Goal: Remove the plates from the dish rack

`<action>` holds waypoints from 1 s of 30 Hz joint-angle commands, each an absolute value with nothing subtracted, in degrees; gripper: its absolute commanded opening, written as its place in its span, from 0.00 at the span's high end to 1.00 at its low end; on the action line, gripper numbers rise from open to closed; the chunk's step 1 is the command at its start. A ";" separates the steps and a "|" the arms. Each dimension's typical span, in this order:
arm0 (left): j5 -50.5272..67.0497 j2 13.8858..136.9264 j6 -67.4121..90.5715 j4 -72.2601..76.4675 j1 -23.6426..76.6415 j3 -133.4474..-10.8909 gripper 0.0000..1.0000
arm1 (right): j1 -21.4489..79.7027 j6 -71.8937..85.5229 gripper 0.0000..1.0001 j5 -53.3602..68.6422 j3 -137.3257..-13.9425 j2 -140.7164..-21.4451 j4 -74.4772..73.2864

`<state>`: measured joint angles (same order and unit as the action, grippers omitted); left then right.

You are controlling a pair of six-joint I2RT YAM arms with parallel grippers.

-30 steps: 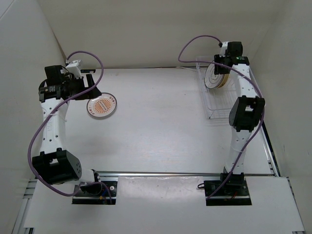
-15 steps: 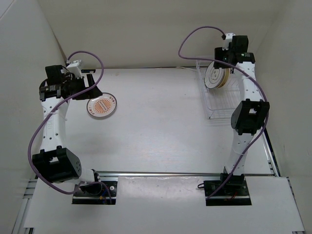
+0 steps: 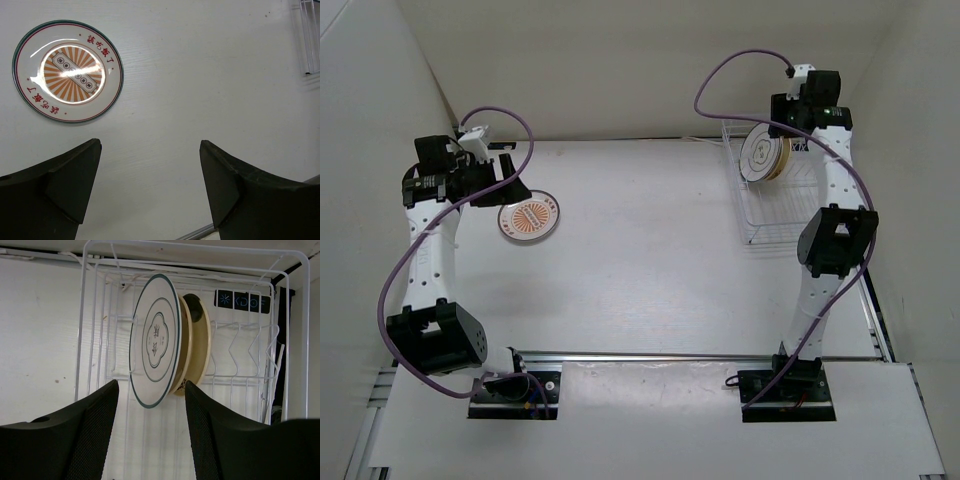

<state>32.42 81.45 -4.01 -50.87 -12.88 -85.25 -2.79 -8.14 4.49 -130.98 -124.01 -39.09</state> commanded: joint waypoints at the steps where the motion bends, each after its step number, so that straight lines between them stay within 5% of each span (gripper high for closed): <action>1: 34.01 80.24 -4.04 -50.45 -12.83 -84.11 0.10 | -3.87 -8.53 0.40 4.57 -133.95 -126.64 -37.53; 12: 34.01 80.77 -4.04 -50.45 -12.83 -84.11 0.10 | -4.39 -9.58 0.43 5.71 -136.23 -131.13 -37.53; 18: 34.01 80.77 -4.04 -50.45 -12.83 -83.58 0.10 | -4.39 -9.58 0.57 7.47 -136.85 -132.19 -37.53; 30: 33.49 79.63 -4.57 -50.45 -12.83 -82.01 0.10 | -4.39 -9.58 0.59 9.84 -137.37 -135.09 -38.58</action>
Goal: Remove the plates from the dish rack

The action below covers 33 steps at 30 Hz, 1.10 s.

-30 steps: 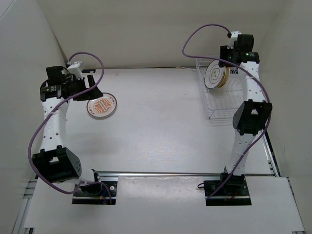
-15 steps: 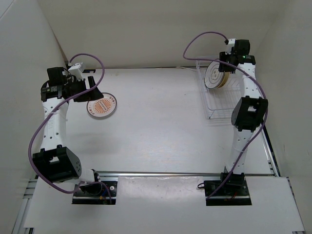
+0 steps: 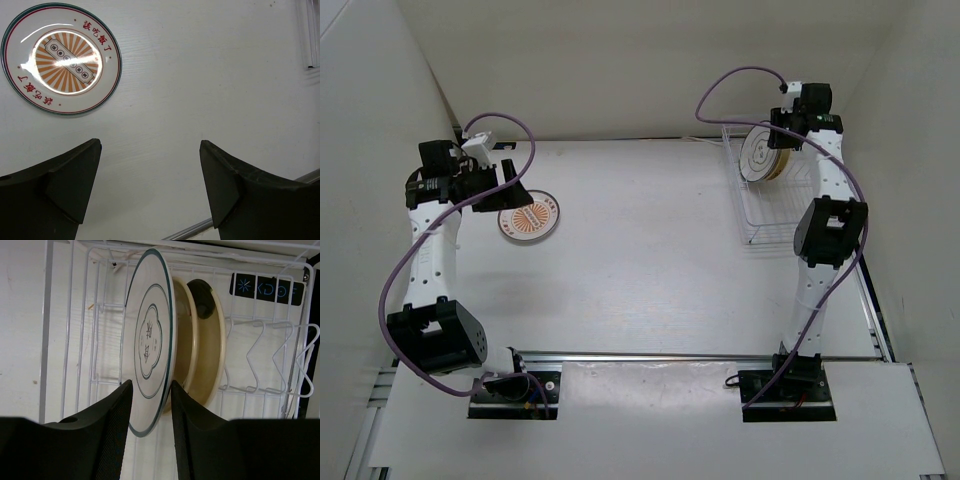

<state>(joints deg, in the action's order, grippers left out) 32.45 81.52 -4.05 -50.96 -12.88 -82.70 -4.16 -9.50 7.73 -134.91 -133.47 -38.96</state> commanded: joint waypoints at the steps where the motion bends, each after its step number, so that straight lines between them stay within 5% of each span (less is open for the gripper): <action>1: 33.49 79.63 -4.57 -50.45 -12.83 -82.00 0.10 | -4.39 -9.58 0.59 9.84 -137.37 -135.09 -38.58; 6: 33.49 79.10 -4.57 -50.45 -12.83 -81.47 0.10 | -4.39 -10.11 0.64 10.37 -137.90 -136.66 -38.58; 10: 33.49 79.10 -4.57 -50.45 -12.83 -81.47 0.10 | -3.87 -10.63 1.00 9.67 -138.52 -137.20 -38.58; 33: 35.16 69.79 -2.90 -50.45 -12.83 -75.34 0.07 | -3.87 -10.55 1.00 -0.01 -129.74 -114.97 -36.65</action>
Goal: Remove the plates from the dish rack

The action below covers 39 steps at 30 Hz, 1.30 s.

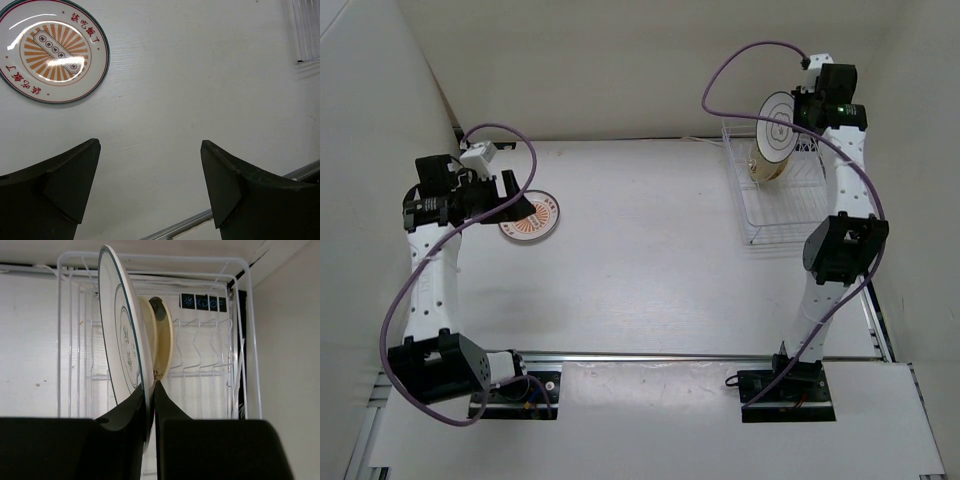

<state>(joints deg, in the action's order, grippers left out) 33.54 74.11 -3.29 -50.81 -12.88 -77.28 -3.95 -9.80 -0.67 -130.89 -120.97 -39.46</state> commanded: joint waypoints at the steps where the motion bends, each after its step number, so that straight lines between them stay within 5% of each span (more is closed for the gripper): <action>1: 35.16 68.05 -2.29 -50.45 -12.83 -74.45 0.07 | -3.87 -11.07 1.00 0.70 -128.07 -113.92 -37.26; 6: 39.87 63.38 -1.76 -49.92 -12.83 -70.05 0.02 | -3.87 -9.06 1.00 15.34 -121.04 -105.39 -42.97; 12: 52.99 62.49 -4.74 -53.34 -12.83 -69.35 0.00 | -2.64 -0.45 1.00 53.01 -104.61 -96.51 -45.71; 16: 60.53 64.24 -4.75 -53.88 -12.83 -69.35 0.00 | 0.78 7.01 1.00 64.75 -95.38 -93.17 -41.93; 22: 72.68 69.51 1.31 -50.46 -12.83 -65.57 0.00 | 8.69 7.21 1.00 64.07 -91.32 -93.34 -41.92; 39: 71.73 75.94 5.89 -46.23 -12.83 -65.13 0.03 | 20.21 6.59 1.00 59.33 -98.87 -105.02 -40.35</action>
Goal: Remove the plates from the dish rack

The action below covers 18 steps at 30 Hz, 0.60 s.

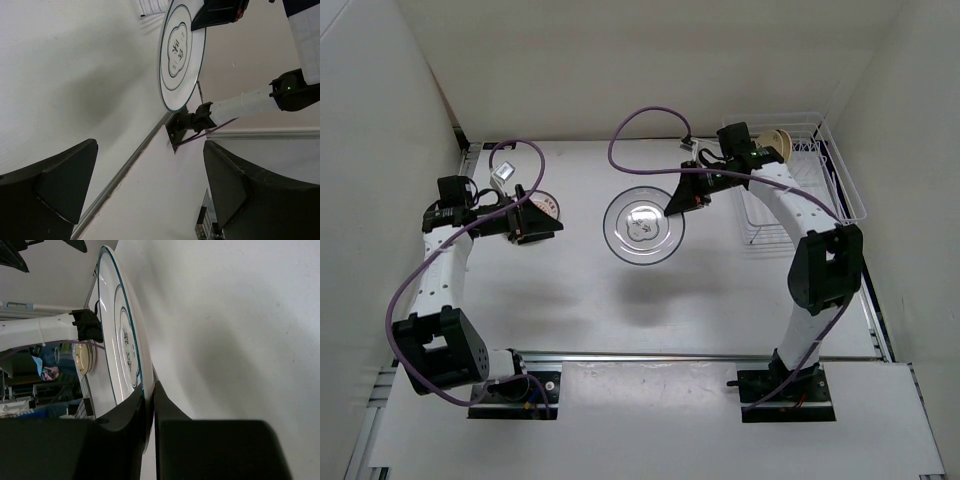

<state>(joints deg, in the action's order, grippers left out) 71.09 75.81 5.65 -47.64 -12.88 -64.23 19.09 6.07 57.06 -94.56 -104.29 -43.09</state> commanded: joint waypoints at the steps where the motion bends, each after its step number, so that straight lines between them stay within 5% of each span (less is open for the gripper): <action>1: 71.20 75.94 6.41 -45.62 -12.83 -65.13 0.03 | 21.00 6.59 1.00 59.33 -100.01 -105.55 -40.34; 18: 64.52 82.27 7.65 -44.56 -12.22 -67.76 0.05 | 26.54 8.88 1.00 60.91 -107.84 -114.16 -38.67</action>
